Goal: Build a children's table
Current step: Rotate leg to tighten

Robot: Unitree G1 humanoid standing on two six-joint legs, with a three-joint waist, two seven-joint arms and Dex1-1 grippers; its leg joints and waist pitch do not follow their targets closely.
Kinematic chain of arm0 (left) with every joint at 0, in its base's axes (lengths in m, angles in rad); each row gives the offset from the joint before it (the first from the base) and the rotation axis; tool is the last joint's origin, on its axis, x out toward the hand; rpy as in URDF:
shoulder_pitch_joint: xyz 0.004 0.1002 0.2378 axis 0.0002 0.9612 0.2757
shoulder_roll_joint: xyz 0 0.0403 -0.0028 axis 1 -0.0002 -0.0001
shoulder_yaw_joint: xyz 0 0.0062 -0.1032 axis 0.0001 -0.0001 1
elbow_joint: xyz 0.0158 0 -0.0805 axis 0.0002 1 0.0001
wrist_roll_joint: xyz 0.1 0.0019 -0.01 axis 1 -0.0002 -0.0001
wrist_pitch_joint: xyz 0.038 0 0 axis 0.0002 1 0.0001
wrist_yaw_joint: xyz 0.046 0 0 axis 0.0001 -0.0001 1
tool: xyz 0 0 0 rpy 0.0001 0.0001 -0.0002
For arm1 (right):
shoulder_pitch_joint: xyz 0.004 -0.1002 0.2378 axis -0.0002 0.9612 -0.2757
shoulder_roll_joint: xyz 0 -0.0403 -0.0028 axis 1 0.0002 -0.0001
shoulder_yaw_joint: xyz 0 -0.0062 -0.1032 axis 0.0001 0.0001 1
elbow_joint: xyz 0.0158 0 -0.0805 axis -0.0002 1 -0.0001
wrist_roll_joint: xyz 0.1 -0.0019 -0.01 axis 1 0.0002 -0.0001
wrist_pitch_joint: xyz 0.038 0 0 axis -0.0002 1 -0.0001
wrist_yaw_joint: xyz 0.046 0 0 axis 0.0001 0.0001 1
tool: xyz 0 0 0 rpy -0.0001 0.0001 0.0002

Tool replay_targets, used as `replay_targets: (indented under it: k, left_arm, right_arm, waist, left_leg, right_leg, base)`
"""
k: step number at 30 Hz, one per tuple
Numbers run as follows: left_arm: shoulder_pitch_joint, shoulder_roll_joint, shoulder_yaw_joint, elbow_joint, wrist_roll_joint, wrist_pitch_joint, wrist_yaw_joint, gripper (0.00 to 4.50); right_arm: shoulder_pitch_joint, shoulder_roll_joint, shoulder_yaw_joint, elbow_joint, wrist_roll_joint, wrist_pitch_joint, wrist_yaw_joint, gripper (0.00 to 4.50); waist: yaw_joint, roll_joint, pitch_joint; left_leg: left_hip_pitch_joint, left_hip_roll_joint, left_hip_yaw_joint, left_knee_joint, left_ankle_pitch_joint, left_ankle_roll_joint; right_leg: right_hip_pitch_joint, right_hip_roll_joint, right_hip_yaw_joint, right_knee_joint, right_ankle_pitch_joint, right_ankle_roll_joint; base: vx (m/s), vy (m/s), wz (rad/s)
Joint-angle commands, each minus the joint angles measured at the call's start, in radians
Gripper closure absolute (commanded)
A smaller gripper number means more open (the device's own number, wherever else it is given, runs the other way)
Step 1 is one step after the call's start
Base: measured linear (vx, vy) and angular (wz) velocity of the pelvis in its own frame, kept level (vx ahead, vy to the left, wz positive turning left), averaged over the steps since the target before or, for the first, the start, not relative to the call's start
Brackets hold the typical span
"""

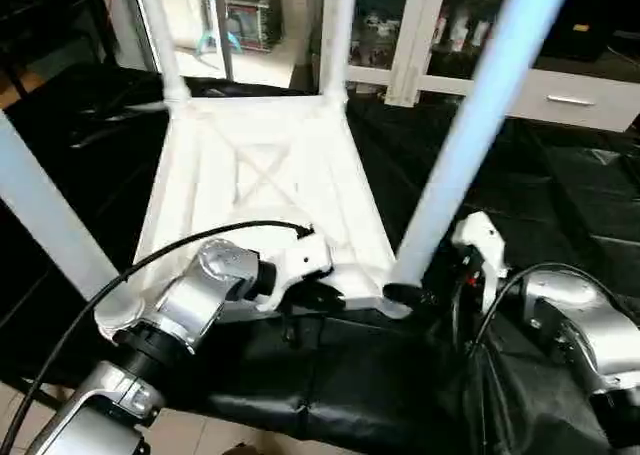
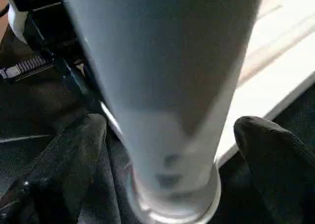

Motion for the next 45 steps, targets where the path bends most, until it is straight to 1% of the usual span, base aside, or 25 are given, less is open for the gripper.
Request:
replay_targets:
  k: [1, 2, 4, 8, 11, 13, 17, 20, 21, 22, 23, 25, 26, 27, 28, 30, 31, 33, 34, 36, 37, 38, 39, 44, 45]
  left_arm:
    - [0.014, -0.009, -0.036, -0.016, -0.016, 0.008, -0.031, 4.50]
    - [0.018, -0.005, -0.032, -0.026, -0.013, 0.014, -0.038, 4.50]
    - [0.020, -0.003, -0.030, -0.030, -0.010, 0.015, -0.041, 4.50]
    - [0.025, 0.006, -0.028, -0.031, -0.004, 0.012, -0.036, 4.50]
    - [0.029, 0.005, -0.027, -0.035, -0.004, 0.015, -0.035, 4.50]
    - [0.031, 0.006, -0.028, -0.037, -0.003, 0.017, -0.035, 4.50]
    - [0.030, 0.004, -0.029, -0.035, 0.000, 0.019, -0.034, 4.50]
    - [0.026, 0.001, -0.030, -0.031, 0.002, 0.020, -0.033, 4.50]
    - [0.025, 0.001, -0.030, -0.030, 0.002, 0.020, -0.033, 4.50]
    - [0.024, 0.001, -0.030, -0.028, 0.003, 0.019, -0.033, 4.50]
    - [0.022, 0.001, -0.030, -0.027, 0.004, 0.019, -0.033, 4.50]
    - [0.018, 0.001, -0.030, -0.022, 0.006, 0.018, -0.033, 4.50]
    - [0.018, 0.001, -0.029, -0.021, 0.006, 0.019, -0.032, 4.50]
    - [0.013, -0.002, -0.027, -0.012, 0.013, 0.024, -0.019, 4.50]
    - [0.013, -0.002, -0.027, -0.012, 0.013, 0.024, -0.019, 4.50]
    - [-0.015, -0.031, -0.010, 0.041, 0.050, 0.062, 0.082, 4.50]
    - [-0.057, -0.083, 0.025, 0.114, 0.073, 0.083, 0.208, 4.50]
    - [-0.068, -0.098, 0.035, 0.131, 0.074, 0.088, 0.234, 4.50]
    - [-0.070, -0.101, 0.037, 0.133, 0.073, 0.089, 0.238, 4.50]
    - [-0.074, -0.106, 0.040, 0.139, 0.073, 0.090, 0.248, 4.50]
    - [-0.086, -0.120, 0.047, 0.155, 0.086, 0.086, 0.292, 4.50]
    - [-0.090, -0.123, 0.048, 0.160, 0.091, 0.083, 0.306, 4.50]
    - [-0.091, -0.125, 0.048, 0.160, 0.090, 0.077, 0.305, 4.50]
    - [-0.090, -0.119, 0.039, 0.158, 0.088, 0.055, 0.282, 4.50]
    - [-0.093, -0.123, 0.040, 0.168, 0.092, 0.052, 0.289, 4.50]
  right_arm:
    - [-0.022, 0.003, 0.008, 0.023, -0.006, -0.011, 0.012, 0.03]
    - [-0.032, 0.005, 0.013, 0.038, -0.001, -0.021, 0.021, 0.19]
    - [-0.035, 0.006, 0.016, 0.040, 0.000, -0.023, 0.029, 0.19]
    - [-0.043, 0.005, 0.015, 0.055, -0.004, -0.030, 0.049, 0.54]
    - [-0.046, 0.001, 0.011, 0.066, -0.004, -0.036, 0.056, 0.92]
    - [-0.048, 0.000, 0.009, 0.074, -0.004, -0.041, 0.057, 0.97]
    - [-0.052, -0.001, 0.007, 0.084, -0.005, -0.043, 0.055, 1.41]
    - [-0.054, 0.001, 0.004, 0.093, -0.011, -0.049, 0.047, 1.54]
    - [-0.054, 0.004, 0.004, 0.100, -0.017, -0.052, 0.040, 1.78]
    - [-0.054, 0.005, 0.004, 0.102, -0.019, -0.054, 0.037, 1.78]
    - [-0.053, 0.007, 0.004, 0.103, -0.021, -0.055, 0.034, 1.88]
    - [-0.054, 0.010, 0.001, 0.104, -0.025, -0.057, 0.025, 1.94]
    - [-0.054, 0.010, 0.001, 0.104, -0.025, -0.057, 0.023, 2.23]
    - [-0.054, 0.014, -0.002, 0.108, -0.032, -0.058, 0.007, 2.30]
    - [-0.054, 0.014, -0.002, 0.108, -0.032, -0.058, 0.007, 2.32]
    - [-0.065, 0.041, -0.007, 0.147, -0.102, -0.058, -0.139, 2.46]
    - [-0.062, 0.099, -0.040, 0.161, -0.118, -0.026, -0.285, 2.46]
    - [-0.058, 0.116, -0.048, 0.157, -0.114, -0.013, -0.312, 2.52]
    - [-0.056, 0.119, -0.050, 0.156, -0.112, -0.010, -0.317, 2.55]
    - [-0.054, 0.127, -0.054, 0.153, -0.111, -0.005, -0.330, 2.57]
    - [-0.047, 0.159, -0.072, 0.151, -0.124, 0.000, -0.406, 2.57]
    - [-0.046, 0.170, -0.081, 0.151, -0.129, 0.002, -0.436, 2.57]
    - [-0.042, 0.176, -0.082, 0.146, -0.132, 0.003, -0.446, 2.58]
    - [-0.028, 0.180, -0.072, 0.128, -0.136, -0.002, -0.437, 2.59]
    - [-0.024, 0.189, -0.075, 0.120, -0.130, -0.012, -0.441, 2.59]
  waist:
    - [-0.006, -0.014, -0.054]
    - [-0.006, -0.017, -0.055]
    - [-0.005, -0.013, -0.055]
    - [-0.004, -0.017, -0.057]
    - [-0.004, -0.018, -0.055]
    - [-0.004, -0.017, -0.056]
    - [-0.004, -0.018, -0.057]
    - [-0.004, -0.017, -0.058]
    - [-0.004, -0.015, -0.058]
    - [-0.004, -0.008, -0.057]
    - [-0.006, -0.012, -0.058]
    - [-0.007, -0.009, -0.058]
    - [-0.008, -0.011, -0.058]
    - [-0.009, -0.010, -0.058]
    - [-0.009, -0.010, -0.058]
    - [-0.012, -0.009, -0.053]
    - [-0.018, -0.014, -0.051]
    - [-0.018, -0.014, -0.054]
    - [-0.018, -0.016, -0.054]
    - [-0.022, -0.015, -0.054]
    - [-0.024, -0.010, -0.055]
    - [-0.026, -0.011, -0.054]
    - [-0.026, -0.005, -0.058]
    - [-0.030, -0.008, -0.057]
    - [-0.031, -0.003, -0.056]
  left_leg:
    - [0.016, 0.063, -0.025, -0.085, -0.221, 0.026]
    - [0.015, 0.063, -0.025, -0.084, -0.213, 0.028]
    - [0.016, 0.063, -0.025, -0.083, -0.200, 0.031]
    - [0.013, 0.062, -0.023, -0.079, -0.165, 0.048]
    - [0.014, 0.062, -0.023, -0.080, -0.181, 0.046]
    - [0.014, 0.063, -0.024, -0.080, -0.183, 0.045]
    - [0.014, 0.062, -0.024, -0.079, -0.170, 0.046]
    - [0.014, 0.061, -0.023, -0.078, -0.169, 0.048]
    - [0.014, 0.061, -0.023, -0.078, -0.173, 0.046]
    - [0.014, 0.061, -0.025, -0.079, -0.176, 0.044]
    - [0.015, 0.062, -0.024, -0.079, -0.182, 0.042]
    - [0.014, 0.062, -0.025, -0.080, -0.191, 0.037]
    - [0.014, 0.061, -0.025, -0.080, -0.195, 0.035]
    - [0.015, 0.061, -0.025, -0.080, -0.199, 0.033]
    - [0.015, 0.061, -0.025, -0.080, -0.199, 0.033]
    - [0.015, 0.060, -0.024, -0.082, -0.218, 0.016]
    - [0.015, 0.056, -0.025, -0.084, -0.237, 0.002]
    - [0.021, 0.055, -0.030, -0.083, -0.267, -0.021]
    - [0.019, 0.056, -0.032, -0.085, -0.275, -0.018]
    - [0.016, 0.056, -0.032, -0.086, -0.278, -0.007]
    - [0.017, 0.056, -0.030, -0.085, -0.273, -0.004]
    - [0.015, 0.055, -0.030, -0.085, -0.269, -0.004]
    - [0.014, 0.055, -0.032, -0.085, -0.255, -0.006]
    - [0.012, 0.056, -0.031, -0.086, -0.258, 0.003]
    - [0.013, 0.056, -0.030, -0.086, -0.270, 0.002]
  right_leg:
    - [0.038, -0.064, 0.047, -0.068, -0.263, -0.216]
    - [0.039, -0.065, 0.046, -0.066, -0.260, -0.218]
    - [0.039, -0.064, 0.046, -0.064, -0.246, -0.220]
    - [0.041, -0.064, 0.046, -0.059, -0.203, -0.232]
    - [0.042, -0.065, 0.046, -0.063, -0.238, -0.226]
    - [0.041, -0.065, 0.046, -0.063, -0.242, -0.224]
    - [0.042, -0.063, 0.046, -0.060, -0.222, -0.226]
    - [0.042, -0.063, 0.045, -0.060, -0.214, -0.231]
    - [0.042, -0.063, 0.045, -0.061, -0.220, -0.231]
    - [0.042, -0.063, 0.045, -0.060, -0.221, -0.231]
    - [0.042, -0.061, 0.045, -0.061, -0.217, -0.231]
    - [0.043, -0.061, 0.045, -0.061, -0.217, -0.232]
    - [0.043, -0.061, 0.045, -0.061, -0.219, -0.232]
    - [0.043, -0.060, 0.045, -0.061, -0.220, -0.233]
    - [0.043, -0.060, 0.045, -0.061, -0.220, -0.233]
    - [0.038, -0.058, 0.045, -0.066, -0.257, -0.223]
    - [0.038, -0.057, 0.045, -0.073, -0.306, -0.206]
    - [0.038, -0.063, 0.042, -0.080, -0.384, -0.179]
    - [0.039, -0.065, 0.042, -0.084, -0.396, -0.166]
    - [0.037, -0.062, 0.043, -0.084, -0.381, -0.161]
    - [0.035, -0.060, 0.044, -0.084, -0.354, -0.166]
    - [0.033, -0.059, 0.045, -0.082, -0.344, -0.169]
    - [0.039, -0.060, 0.042, -0.077, -0.316, -0.177]
    - [0.040, -0.058, 0.043, -0.076, -0.291, -0.186]
    - [0.037, -0.058, 0.043, -0.079, -0.301, -0.186]
  base:
    - [0.000, 0.000, 0.00]
    - [0.000, 0.000, 0.00]
    - [0.000, 0.000, 0.00]
    - [0.000, 0.000, 0.00]
    - [0.000, 0.000, 0.00]
    - [0.000, 0.000, 0.00]
    - [0.000, 0.000, 0.00]
    - [0.000, 0.000, 0.00]
    - [0.000, 0.000, 0.00]
    - [0.000, 0.000, 0.00]
    - [0.000, 0.000, 0.00]
    - [0.000, 0.000, 0.00]
    - [0.000, 0.000, 0.00]
    - [0.000, 0.000, 0.00]
    - [0.000, 0.000, 0.00]
    - [0.000, 0.000, 0.00]
    - [0.000, 0.000, 0.00]
    - [0.000, 0.000, 0.00]
    - [0.000, 0.000, 0.00]
    - [0.000, 0.000, 0.00]
    - [0.000, 0.000, 0.00]
    - [0.000, 0.000, 0.00]
    - [0.000, 0.000, 0.00]
    - [0.000, 0.000, 0.00]
    - [0.000, 0.000, 0.00]
